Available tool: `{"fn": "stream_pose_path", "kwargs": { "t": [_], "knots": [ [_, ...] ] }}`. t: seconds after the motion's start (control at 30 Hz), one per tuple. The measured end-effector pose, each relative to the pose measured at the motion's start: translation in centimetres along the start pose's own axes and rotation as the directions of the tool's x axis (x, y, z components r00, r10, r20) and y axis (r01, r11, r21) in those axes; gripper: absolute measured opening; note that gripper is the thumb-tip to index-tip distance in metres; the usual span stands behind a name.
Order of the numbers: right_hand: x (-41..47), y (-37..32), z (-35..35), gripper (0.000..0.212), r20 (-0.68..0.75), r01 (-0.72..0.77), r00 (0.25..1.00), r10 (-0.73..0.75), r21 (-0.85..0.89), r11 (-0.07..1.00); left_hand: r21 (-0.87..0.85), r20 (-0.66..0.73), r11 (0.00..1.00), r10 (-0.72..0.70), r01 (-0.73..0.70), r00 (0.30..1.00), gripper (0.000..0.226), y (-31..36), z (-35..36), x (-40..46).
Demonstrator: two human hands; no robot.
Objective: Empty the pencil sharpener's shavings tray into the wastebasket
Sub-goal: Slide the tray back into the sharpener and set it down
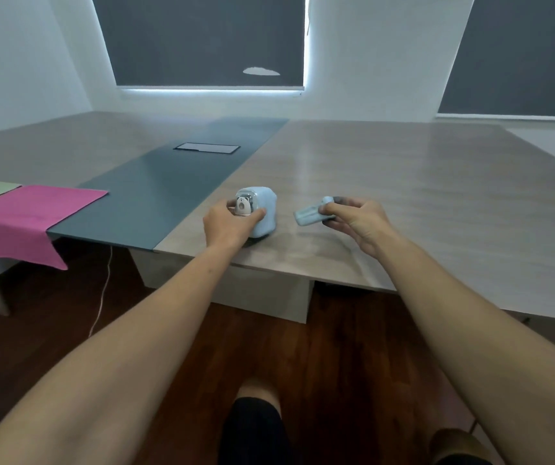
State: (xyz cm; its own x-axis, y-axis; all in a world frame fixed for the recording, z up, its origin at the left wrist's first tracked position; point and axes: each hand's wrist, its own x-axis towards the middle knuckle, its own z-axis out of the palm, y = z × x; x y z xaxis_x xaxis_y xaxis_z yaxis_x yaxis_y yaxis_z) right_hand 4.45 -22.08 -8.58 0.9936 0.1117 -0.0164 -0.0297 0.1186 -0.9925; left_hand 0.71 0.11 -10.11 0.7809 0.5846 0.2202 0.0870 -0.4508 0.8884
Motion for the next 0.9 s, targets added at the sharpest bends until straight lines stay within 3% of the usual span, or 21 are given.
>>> {"fn": "stream_pose_path", "kwargs": {
  "t": [0.13, 0.23, 0.37, 0.53, 0.7, 0.9],
  "knots": [
    [-1.1, -0.7, -1.4, 0.015, -0.009, 0.041, 0.999, -0.040, 0.081, 0.996, -0.175, 0.106, 0.984, -0.017, 0.036, 0.994, 0.054, 1.2, 1.4, -0.8],
    [-2.2, -1.2, -2.9, 0.014, -0.018, 0.075, 0.997, -0.073, 0.141, 0.987, -0.422, 0.241, 0.899, -0.010, 0.114, 0.970, 0.042, 2.3, 2.4, -1.9],
    [-3.4, -1.6, -5.0, 0.017, -0.043, 0.110, 0.994, -0.103, 0.219, 0.970, -0.566, 0.385, 0.808, 0.080, 0.166, 0.919, 0.037, 3.5, 2.7, -3.4],
    [-5.0, -1.7, -7.2, 0.021, -0.037, 0.149, 0.989, -0.145, 0.266, 0.952, -0.625, 0.504, 0.757, 0.202, 0.193, 0.840, 0.030, 4.6, 3.3, -4.9],
    [-6.4, -1.9, -9.2, 0.028, 0.009, 0.147, 0.988, -0.156, 0.276, 0.950, -0.637, 0.552, 0.749, 0.280, 0.181, 0.785, 0.040, 5.1, 3.7, -5.8],
    [-7.4, -1.4, -9.2, 0.063, 0.057, 0.139, 0.986, -0.158, 0.256, 0.957, -0.615, 0.588, 0.773, 0.316, 0.158, 0.744, 0.053, 5.7, 4.5, -6.8]
  ]
}}
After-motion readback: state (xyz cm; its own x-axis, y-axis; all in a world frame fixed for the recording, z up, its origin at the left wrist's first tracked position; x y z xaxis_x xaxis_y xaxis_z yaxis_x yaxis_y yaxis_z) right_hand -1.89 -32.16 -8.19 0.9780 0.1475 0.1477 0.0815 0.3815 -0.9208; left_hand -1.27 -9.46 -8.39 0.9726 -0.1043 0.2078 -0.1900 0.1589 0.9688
